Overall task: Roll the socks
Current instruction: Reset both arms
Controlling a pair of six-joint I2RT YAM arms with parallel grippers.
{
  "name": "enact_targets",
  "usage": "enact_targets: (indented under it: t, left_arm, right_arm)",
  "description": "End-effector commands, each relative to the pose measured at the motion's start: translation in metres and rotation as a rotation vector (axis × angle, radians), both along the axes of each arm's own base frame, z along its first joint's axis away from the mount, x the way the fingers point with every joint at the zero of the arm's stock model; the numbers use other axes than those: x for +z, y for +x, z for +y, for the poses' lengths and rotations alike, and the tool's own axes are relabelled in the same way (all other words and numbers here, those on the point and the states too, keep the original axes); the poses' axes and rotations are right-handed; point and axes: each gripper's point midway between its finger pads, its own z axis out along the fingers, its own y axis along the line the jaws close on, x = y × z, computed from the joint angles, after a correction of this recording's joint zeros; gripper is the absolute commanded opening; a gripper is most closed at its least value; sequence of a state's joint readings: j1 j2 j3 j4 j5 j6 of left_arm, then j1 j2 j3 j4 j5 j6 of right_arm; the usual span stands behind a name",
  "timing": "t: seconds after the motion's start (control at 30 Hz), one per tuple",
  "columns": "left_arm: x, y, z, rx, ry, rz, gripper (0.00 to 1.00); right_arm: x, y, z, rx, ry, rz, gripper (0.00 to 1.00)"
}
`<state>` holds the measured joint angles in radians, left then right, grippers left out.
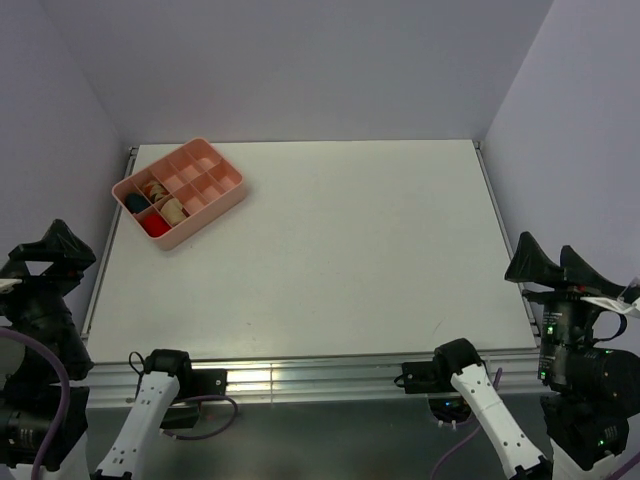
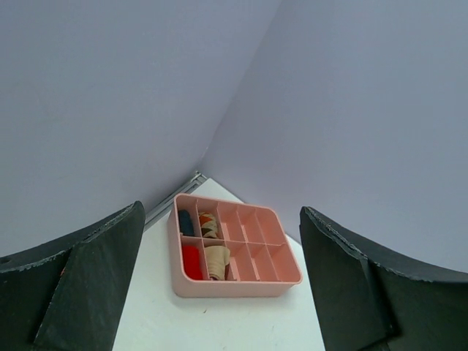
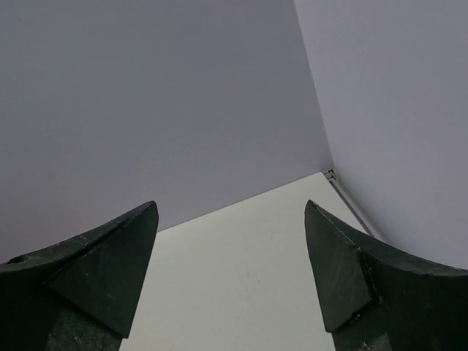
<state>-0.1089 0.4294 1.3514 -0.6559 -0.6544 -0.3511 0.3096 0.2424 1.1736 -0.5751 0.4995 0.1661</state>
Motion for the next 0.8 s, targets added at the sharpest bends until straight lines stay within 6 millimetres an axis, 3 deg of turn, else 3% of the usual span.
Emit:
enact_targets:
  t: [0.0, 0.13, 0.37, 0.77]
  left_arm:
    - [-0.012, 0.005, 0.004, 0.030, -0.013, 0.037, 0.91]
    - [-0.009, 0.002, 0.002, 0.016, -0.026, 0.026, 0.91]
    - [-0.021, -0.010, 0.011, 0.064, -0.036, 0.047, 0.89]
    - [-0.029, -0.002, 0.012, 0.061, -0.024, 0.047, 0.89]
  right_arm:
    - [0.002, -0.005, -0.010, -0.052, -0.029, -0.034, 0.88]
    - [0.004, -0.005, -0.008, -0.044, -0.031, -0.054, 0.88]
    - [-0.002, 0.010, 0.000, -0.022, -0.033, -0.041, 0.88]
    - [-0.011, 0.021, 0.006, -0.007, -0.046, -0.018, 0.88]
